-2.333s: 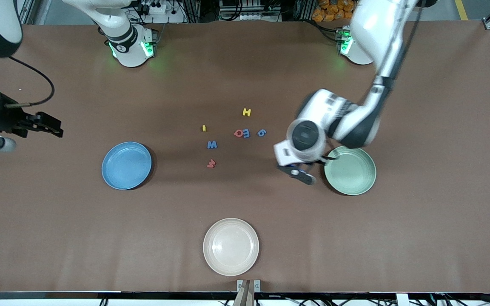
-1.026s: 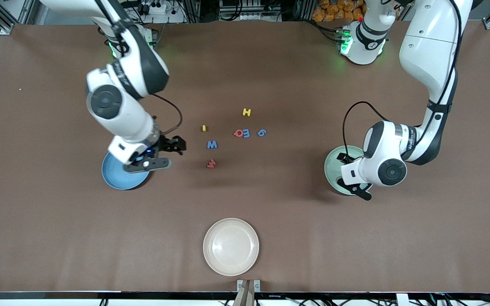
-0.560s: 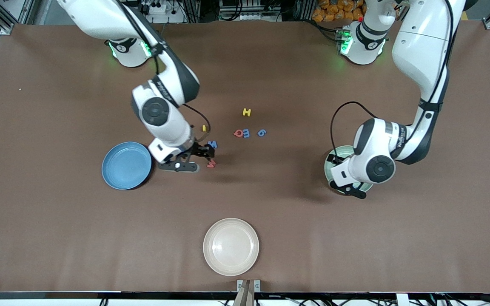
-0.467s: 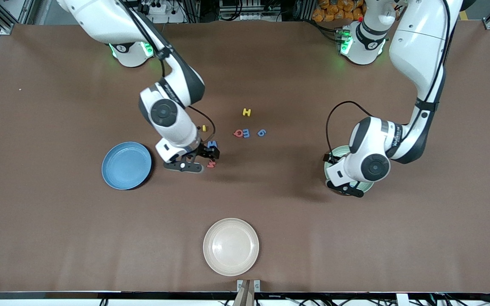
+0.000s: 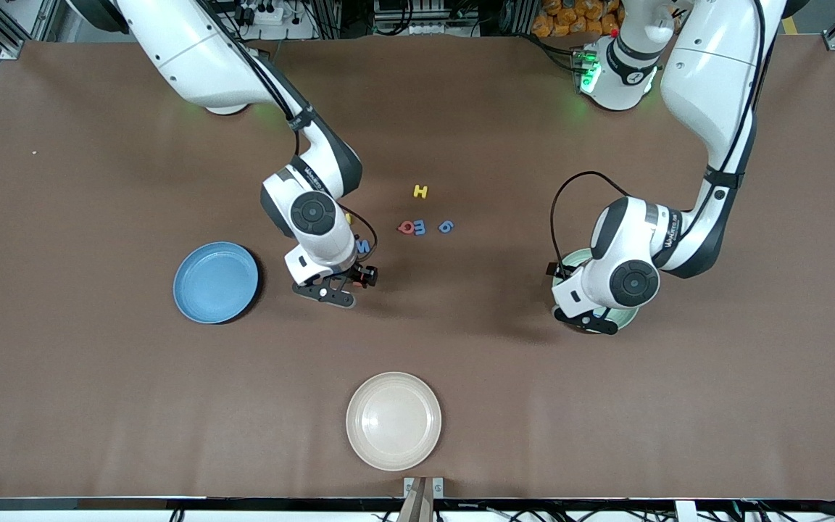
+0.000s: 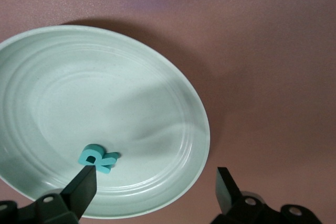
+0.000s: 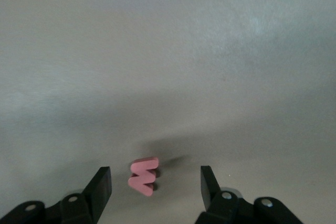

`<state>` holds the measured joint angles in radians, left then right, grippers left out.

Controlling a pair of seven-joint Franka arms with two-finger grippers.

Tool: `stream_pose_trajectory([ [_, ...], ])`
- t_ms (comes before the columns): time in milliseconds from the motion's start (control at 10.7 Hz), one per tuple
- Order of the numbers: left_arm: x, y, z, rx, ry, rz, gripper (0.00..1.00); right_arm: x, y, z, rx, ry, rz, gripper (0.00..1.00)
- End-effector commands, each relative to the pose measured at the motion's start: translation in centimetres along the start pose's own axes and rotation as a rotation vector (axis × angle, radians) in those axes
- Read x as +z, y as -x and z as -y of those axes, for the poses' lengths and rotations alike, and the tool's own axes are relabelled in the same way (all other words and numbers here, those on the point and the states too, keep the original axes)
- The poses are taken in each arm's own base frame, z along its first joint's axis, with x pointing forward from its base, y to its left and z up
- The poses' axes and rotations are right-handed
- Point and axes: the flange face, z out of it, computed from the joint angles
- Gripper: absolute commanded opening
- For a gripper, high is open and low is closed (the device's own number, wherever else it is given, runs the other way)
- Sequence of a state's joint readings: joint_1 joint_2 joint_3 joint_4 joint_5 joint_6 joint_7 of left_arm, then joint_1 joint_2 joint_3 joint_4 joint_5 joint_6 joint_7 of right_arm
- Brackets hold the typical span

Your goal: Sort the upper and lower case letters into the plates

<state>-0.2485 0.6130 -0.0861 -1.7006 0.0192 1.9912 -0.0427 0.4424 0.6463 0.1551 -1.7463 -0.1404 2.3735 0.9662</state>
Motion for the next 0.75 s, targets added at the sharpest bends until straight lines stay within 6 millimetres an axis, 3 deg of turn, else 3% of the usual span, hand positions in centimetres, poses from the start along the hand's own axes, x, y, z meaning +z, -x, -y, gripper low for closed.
stream_pose_trajectory([
  [0, -0.7, 0.5, 0.0, -0.019, 0.016, 0.007, 1.00, 0.4, -1.1, 0.4, 0.059, -0.021, -0.020, 0.76],
  [373, -0.8, 0.5, -0.5, -0.022, 0.016, 0.005, 1.00, 1.5, -0.7, 1.1, 0.102, -0.040, -0.023, 0.70],
  [653, -1.6, 0.4, -4.1, -0.052, 0.029, -0.010, 1.00, 2.0, -0.6, 1.1, 0.101, -0.037, -0.020, 0.67],
])
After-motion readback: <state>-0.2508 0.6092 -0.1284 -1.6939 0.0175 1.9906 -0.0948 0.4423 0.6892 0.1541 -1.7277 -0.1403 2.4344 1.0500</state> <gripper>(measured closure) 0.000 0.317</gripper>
